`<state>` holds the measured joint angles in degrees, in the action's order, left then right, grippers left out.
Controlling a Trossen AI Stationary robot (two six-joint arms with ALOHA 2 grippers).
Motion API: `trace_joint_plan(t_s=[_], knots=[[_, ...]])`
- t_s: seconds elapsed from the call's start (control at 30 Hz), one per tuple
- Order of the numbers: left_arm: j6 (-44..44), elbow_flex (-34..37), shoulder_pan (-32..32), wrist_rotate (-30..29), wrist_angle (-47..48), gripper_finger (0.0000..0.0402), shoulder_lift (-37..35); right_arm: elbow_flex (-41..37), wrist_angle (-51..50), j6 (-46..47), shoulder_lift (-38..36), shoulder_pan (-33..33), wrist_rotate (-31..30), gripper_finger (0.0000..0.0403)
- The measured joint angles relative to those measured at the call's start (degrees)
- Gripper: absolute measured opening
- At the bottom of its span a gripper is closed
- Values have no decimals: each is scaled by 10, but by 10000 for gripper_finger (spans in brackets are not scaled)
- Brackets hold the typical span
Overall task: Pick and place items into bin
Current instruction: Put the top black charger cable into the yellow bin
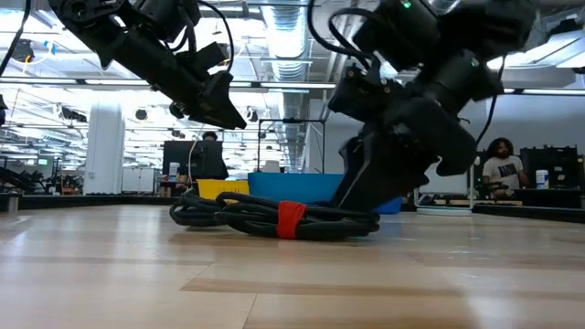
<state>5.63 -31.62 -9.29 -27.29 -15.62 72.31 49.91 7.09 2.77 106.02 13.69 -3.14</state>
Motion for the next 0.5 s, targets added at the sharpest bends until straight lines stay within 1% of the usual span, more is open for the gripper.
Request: trace_joint_plan(t_s=[0.27, 0.5], knots=[[-3, 0, 0, 0, 0, 193, 0, 72, -113, -22, 0, 17, -14, 213], [-3, 0, 0, 0, -1, 193, 0, 84, -117, -46, 0, 17, -2, 214]])
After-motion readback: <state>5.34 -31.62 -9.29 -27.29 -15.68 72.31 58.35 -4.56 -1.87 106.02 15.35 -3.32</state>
